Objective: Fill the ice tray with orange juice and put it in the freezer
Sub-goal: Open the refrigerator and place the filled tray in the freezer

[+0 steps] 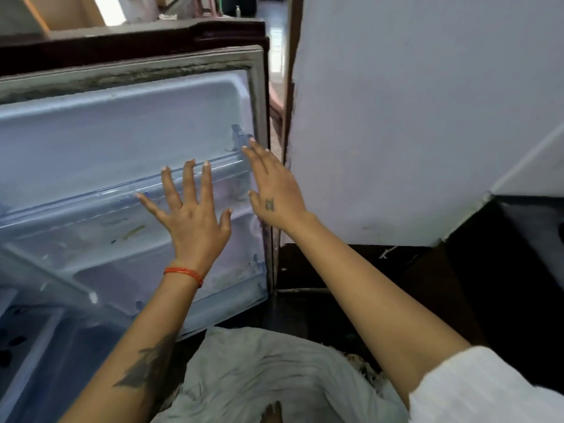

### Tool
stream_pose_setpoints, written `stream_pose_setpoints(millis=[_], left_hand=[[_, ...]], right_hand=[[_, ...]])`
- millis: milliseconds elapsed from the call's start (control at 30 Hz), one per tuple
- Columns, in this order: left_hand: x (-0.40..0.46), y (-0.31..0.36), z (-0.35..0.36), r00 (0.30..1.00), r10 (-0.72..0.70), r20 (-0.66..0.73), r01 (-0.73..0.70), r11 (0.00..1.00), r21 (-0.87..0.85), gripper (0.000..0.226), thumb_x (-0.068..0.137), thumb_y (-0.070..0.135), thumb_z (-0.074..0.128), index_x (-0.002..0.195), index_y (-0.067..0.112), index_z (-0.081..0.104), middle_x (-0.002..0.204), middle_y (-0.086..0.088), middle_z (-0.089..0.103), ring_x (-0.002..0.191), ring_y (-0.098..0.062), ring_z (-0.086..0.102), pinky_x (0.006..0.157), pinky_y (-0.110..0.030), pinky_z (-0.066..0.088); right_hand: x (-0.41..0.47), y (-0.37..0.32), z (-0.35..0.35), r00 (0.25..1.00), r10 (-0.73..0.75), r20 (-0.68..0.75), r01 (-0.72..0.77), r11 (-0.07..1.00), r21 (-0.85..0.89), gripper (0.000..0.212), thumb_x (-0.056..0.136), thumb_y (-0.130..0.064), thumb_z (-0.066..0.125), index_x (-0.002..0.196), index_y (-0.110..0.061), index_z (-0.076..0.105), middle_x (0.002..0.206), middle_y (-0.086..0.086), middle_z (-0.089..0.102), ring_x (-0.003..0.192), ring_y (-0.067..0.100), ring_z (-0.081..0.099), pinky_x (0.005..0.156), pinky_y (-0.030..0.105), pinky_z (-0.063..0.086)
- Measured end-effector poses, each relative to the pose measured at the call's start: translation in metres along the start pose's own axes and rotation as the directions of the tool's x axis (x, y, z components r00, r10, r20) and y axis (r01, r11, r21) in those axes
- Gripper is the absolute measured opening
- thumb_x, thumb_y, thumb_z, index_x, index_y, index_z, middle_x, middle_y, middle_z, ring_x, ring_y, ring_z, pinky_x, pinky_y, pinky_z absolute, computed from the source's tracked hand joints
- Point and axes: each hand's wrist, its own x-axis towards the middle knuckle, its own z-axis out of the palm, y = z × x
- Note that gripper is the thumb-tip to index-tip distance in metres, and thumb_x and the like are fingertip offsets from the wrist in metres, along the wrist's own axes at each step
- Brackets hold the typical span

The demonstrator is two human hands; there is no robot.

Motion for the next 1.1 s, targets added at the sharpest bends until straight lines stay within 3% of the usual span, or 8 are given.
stream_pose_setpoints(millis=[200, 333, 500, 633, 767, 900, 1000, 1100], left_hand=[[-0.016, 0.04, 0.001, 0.994, 0.105, -0.004, -0.104, 0.981, -0.162, 0.074, 0.084, 0.038, 0.059, 0.148, 0.015, 0.029, 0.158, -0.016, 0.015, 0.143, -0.048, 0.005, 0.108, -0.067, -0.003], [-0.046, 0.109, 0.013, 0.934, 0.343, 0.1, -0.252, 0.832, -0.494, 0.06, 0.087, 0.033, 0.054, 0.138, 0.004, 0.042, 0.142, -0.02, 0.045, 0.13, -0.039, 0.045, 0.104, -0.056, 0.039], [-0.089, 0.22, 0.012, 0.817, 0.531, 0.224, -0.263, 0.69, -0.675, 0.048, 0.086, 0.027, 0.065, 0.131, 0.016, 0.051, 0.125, -0.005, 0.062, 0.109, -0.025, 0.062, 0.087, -0.039, 0.051], [-0.13, 0.317, 0.003, 0.651, 0.709, 0.272, -0.283, 0.558, -0.78, 0.036, 0.086, 0.03, 0.065, 0.121, 0.02, 0.06, 0.109, 0.002, 0.07, 0.1, -0.018, 0.065, 0.089, -0.038, 0.052], [-0.193, 0.409, -0.006, 0.403, 0.895, 0.191, -0.447, 0.374, -0.813, 0.038, 0.087, 0.033, 0.064, 0.122, 0.02, 0.061, 0.119, 0.001, 0.066, 0.11, -0.016, 0.062, 0.093, -0.027, 0.046], [-0.269, 0.496, -0.013, 0.176, 0.984, 0.033, -0.72, 0.152, -0.677, 0.066, 0.082, 0.044, 0.062, 0.14, 0.018, 0.044, 0.152, -0.009, 0.035, 0.142, -0.036, 0.027, 0.111, -0.054, 0.028], [-0.316, 0.551, -0.023, 0.073, 0.997, -0.029, -0.827, 0.044, -0.56, 0.073, 0.085, 0.058, 0.041, 0.147, 0.022, 0.027, 0.158, -0.006, 0.02, 0.145, -0.036, 0.011, 0.11, -0.06, 0.016], [-0.355, 0.599, -0.033, -0.025, 0.999, -0.026, -0.844, -0.036, -0.535, 0.075, 0.088, 0.063, 0.025, 0.147, 0.017, 0.03, 0.156, -0.008, 0.026, 0.144, -0.037, 0.017, 0.11, -0.06, 0.015]], right_hand=[[-0.043, 0.011, -0.035, 0.994, 0.07, 0.088, -0.075, 0.996, 0.051, 0.065, 0.085, -0.016, 0.063, 0.144, -0.006, 0.036, 0.147, 0.017, 0.039, 0.134, 0.031, 0.037, 0.11, 0.042, 0.033], [-0.127, 0.044, -0.08, 0.946, 0.268, 0.184, -0.283, 0.957, 0.063, 0.047, 0.092, -0.027, 0.057, 0.137, -0.016, 0.048, 0.142, 0.005, 0.047, 0.132, 0.022, 0.04, 0.108, 0.031, 0.03], [-0.25, 0.088, -0.155, 0.842, 0.524, 0.13, -0.529, 0.848, 0.008, 0.038, 0.093, -0.031, 0.057, 0.129, -0.019, 0.057, 0.13, 0.0, 0.06, 0.121, 0.016, 0.053, 0.101, 0.029, 0.042], [-0.357, 0.115, -0.219, 0.732, 0.68, -0.036, -0.681, 0.733, -0.011, 0.033, 0.092, -0.028, 0.059, 0.124, -0.021, 0.061, 0.126, -0.003, 0.063, 0.118, 0.014, 0.056, 0.098, 0.026, 0.043], [-0.469, 0.131, -0.274, 0.562, 0.792, -0.237, -0.824, 0.561, -0.079, 0.033, 0.091, -0.032, 0.056, 0.122, -0.022, 0.063, 0.123, -0.002, 0.065, 0.121, 0.019, 0.054, 0.102, 0.034, 0.04], [-0.585, 0.13, -0.313, 0.311, 0.817, -0.485, -0.95, 0.25, -0.188, 0.046, 0.087, -0.043, 0.047, 0.127, -0.024, 0.058, 0.135, 0.004, 0.056, 0.136, 0.03, 0.039, 0.108, 0.056, 0.027], [-0.661, 0.122, -0.335, 0.12, 0.838, -0.532, -0.981, 0.019, -0.193, 0.056, 0.09, -0.052, 0.038, 0.137, -0.024, 0.047, 0.148, 0.009, 0.04, 0.143, 0.035, 0.022, 0.109, 0.063, 0.016], [-0.718, 0.113, -0.349, -0.087, 0.832, -0.548, -0.975, -0.185, -0.126, 0.068, 0.087, -0.06, 0.021, 0.144, -0.025, 0.038, 0.154, 0.012, 0.027, 0.145, 0.038, 0.011, 0.11, 0.064, 0.011]])
